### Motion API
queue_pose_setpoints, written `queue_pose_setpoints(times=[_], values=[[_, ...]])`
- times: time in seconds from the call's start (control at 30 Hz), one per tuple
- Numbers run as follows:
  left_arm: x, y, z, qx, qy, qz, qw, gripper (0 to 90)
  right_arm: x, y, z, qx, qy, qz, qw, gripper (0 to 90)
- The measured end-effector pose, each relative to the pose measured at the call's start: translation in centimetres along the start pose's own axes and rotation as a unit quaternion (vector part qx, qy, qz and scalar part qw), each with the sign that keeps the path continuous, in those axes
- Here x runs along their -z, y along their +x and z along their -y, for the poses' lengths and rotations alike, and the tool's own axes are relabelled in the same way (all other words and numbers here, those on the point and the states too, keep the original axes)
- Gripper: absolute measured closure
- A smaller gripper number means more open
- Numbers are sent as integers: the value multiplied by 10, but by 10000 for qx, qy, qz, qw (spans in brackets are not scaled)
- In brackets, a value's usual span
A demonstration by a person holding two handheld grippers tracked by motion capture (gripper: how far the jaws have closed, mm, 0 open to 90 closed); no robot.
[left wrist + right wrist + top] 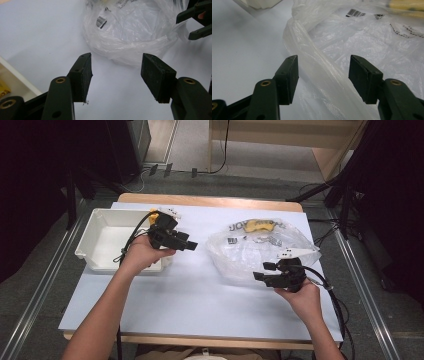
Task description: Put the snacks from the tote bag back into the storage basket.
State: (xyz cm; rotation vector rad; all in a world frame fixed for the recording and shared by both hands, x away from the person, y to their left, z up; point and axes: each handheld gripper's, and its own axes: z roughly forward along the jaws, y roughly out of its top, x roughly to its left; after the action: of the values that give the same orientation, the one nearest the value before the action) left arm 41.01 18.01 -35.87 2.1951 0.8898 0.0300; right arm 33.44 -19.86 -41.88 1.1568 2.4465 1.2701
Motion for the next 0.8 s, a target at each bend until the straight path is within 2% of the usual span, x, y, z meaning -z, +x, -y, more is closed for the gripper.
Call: queue_pose_setpoints(times=[0.07, 0.23, 0.47, 0.57, 0.6, 0.8], values=[[-2, -4, 3, 54, -44, 60, 10000, 428, 2, 1, 0, 5, -16, -25, 10000, 421], [-4, -12, 11, 2, -47, 79, 10000, 430, 5, 6, 0, -2, 7, -54, 10000, 421], [-14, -27, 23, -60, 67, 131, 9999, 430, 10, 17, -2, 75, -41, -158, 9998, 423], [-19, -33, 26, -134, 96, 132, 9998, 430, 9, 23, -1, 111, -48, -236, 9996, 423], [-23, -37, 28, -127, 81, 214, 9997, 430, 7, 26, 0, 62, -30, -367, 9993, 422], [-31, -45, 36, -171, 117, 240, 9995, 429, 2, 31, 4, 159, 79, -430, 9989, 423]])
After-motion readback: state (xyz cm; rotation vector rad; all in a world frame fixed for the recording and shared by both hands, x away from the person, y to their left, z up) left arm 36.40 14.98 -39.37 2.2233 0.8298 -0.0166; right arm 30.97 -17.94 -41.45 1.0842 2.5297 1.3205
